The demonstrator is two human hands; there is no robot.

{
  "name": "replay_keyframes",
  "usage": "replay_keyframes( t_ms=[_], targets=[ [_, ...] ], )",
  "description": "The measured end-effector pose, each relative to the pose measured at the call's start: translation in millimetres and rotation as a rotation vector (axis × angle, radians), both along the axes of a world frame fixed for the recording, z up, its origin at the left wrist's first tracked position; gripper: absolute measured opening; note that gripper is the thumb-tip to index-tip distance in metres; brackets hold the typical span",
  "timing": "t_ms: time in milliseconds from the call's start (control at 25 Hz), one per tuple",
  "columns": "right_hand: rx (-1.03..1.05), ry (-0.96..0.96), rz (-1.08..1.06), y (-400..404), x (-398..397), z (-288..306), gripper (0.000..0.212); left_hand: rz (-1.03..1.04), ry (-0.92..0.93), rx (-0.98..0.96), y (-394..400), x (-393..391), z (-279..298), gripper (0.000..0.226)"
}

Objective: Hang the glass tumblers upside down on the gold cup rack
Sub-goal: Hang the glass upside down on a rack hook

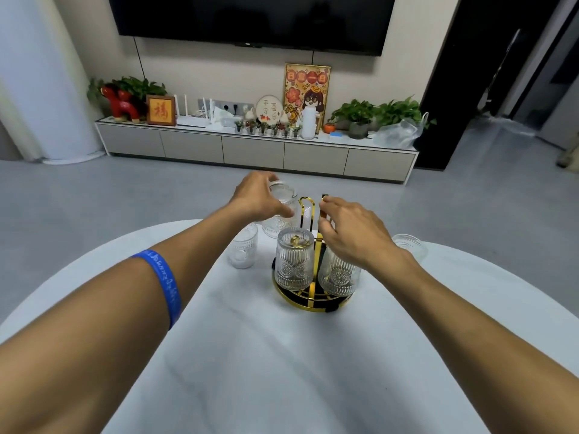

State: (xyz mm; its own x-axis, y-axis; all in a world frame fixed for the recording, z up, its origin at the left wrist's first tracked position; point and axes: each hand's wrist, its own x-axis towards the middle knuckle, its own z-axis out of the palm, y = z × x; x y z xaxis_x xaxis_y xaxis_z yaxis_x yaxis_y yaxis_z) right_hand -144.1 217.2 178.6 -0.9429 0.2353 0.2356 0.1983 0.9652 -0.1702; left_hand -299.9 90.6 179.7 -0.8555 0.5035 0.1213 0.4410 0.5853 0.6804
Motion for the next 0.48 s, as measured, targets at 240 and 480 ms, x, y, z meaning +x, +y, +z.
replay_keyframes(
  t_ms=[240,480],
  targets=[
    [-0.053,0.081,0.010,6,-2,-5,0.044,-0.042,-0.022,-0.117,9,-12,-21,0.090],
    [-0.084,0.106,0.012,7,-2,-9,0.045,-0.182,0.019,-0.236,6,-17,-32,0.081]
  ],
)
